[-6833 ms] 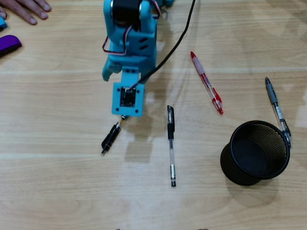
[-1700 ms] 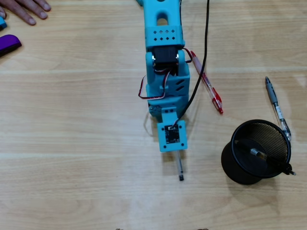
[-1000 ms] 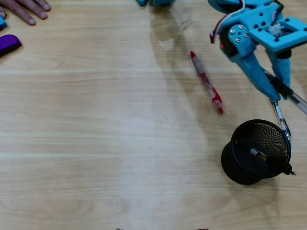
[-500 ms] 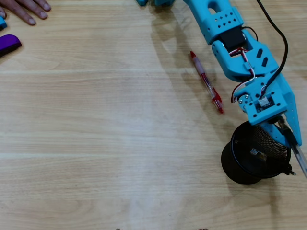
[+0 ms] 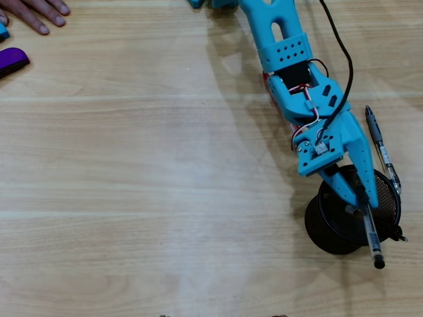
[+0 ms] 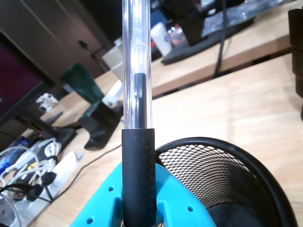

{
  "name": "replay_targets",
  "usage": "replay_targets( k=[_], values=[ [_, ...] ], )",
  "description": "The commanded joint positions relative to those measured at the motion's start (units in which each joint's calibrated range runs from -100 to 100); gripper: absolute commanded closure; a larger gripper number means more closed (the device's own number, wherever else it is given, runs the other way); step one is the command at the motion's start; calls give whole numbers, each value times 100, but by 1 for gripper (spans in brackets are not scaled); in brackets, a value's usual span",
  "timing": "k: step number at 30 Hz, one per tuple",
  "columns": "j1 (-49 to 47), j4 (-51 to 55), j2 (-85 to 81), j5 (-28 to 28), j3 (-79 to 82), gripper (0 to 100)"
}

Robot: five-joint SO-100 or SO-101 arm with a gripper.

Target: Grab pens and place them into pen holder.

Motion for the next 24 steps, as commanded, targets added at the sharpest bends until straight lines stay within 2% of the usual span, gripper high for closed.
replay_targets(
  k=[1, 5, 18, 24],
  values=[
    [21, -118, -85, 26, -80, 98],
    [-11, -118, -77, 79, -71, 98],
    [45, -127, -77, 847, -25, 98],
    [-11, -127, -77, 1250, -7, 86]
  ],
)
